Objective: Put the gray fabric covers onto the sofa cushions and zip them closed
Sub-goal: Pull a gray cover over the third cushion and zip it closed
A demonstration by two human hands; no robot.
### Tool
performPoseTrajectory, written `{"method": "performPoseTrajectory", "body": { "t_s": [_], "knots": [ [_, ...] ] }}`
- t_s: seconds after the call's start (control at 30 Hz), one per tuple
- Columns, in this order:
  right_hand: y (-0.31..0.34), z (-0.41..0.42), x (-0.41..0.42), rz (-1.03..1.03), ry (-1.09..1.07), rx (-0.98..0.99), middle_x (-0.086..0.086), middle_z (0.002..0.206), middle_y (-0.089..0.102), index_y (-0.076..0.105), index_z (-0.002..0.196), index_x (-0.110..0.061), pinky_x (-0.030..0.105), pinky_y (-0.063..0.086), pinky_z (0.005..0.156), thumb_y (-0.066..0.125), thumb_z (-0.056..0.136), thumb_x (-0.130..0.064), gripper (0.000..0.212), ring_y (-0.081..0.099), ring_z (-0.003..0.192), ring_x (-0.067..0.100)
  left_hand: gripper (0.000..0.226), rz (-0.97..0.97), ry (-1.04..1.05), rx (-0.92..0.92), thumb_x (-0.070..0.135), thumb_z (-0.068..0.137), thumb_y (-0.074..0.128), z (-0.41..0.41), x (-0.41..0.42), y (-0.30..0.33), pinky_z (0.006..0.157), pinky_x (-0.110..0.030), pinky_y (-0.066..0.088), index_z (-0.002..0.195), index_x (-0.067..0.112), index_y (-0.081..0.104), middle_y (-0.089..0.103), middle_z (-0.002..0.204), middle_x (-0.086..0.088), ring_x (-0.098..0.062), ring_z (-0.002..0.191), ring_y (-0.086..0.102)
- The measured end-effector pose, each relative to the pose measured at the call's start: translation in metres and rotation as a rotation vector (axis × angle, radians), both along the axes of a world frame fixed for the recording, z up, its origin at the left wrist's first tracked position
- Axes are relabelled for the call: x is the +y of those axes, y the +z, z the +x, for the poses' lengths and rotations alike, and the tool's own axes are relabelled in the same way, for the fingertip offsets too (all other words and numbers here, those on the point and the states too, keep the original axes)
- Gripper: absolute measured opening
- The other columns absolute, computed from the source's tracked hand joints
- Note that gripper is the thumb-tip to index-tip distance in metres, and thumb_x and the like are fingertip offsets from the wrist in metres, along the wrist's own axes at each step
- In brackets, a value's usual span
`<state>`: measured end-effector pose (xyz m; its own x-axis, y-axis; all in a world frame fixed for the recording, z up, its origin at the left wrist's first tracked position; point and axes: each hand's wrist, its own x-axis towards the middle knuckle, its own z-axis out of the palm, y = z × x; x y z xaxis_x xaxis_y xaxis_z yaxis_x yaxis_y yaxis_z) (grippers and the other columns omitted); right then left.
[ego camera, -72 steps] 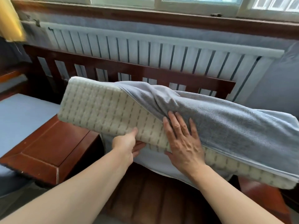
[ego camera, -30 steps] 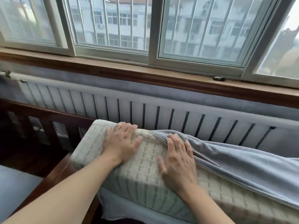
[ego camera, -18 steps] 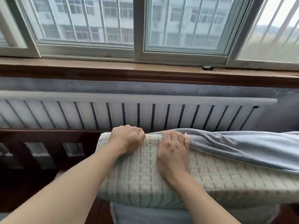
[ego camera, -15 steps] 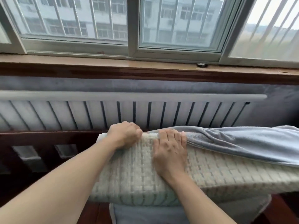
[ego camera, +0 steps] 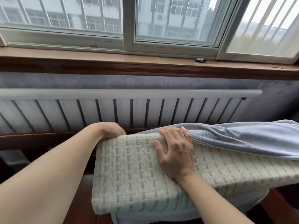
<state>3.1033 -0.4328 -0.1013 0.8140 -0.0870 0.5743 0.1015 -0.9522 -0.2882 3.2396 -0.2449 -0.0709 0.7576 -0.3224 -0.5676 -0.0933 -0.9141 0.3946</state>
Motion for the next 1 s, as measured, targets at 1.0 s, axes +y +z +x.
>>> {"method": "performPoseTrajectory", "body": {
  "t_s": [1.0],
  "knots": [
    [0.002, 0.037, -0.013, -0.066, 0.027, -0.32, 0.006, 0.086, 0.059, 0.053, 0.079, -0.013, 0.035, 0.03, 0.085, 0.053, 0.069, -0.005, 0.013, 0.053, 0.079, 0.029, 0.071, -0.314, 0.06, -0.796, 0.077, 0.045, 0.067, -0.152, 0.029, -0.012, 0.053, -0.034, 0.03, 0.067, 0.021, 0.029, 0.037, 0.057, 0.009, -0.013, 0.054, 0.036]
  ]
}}
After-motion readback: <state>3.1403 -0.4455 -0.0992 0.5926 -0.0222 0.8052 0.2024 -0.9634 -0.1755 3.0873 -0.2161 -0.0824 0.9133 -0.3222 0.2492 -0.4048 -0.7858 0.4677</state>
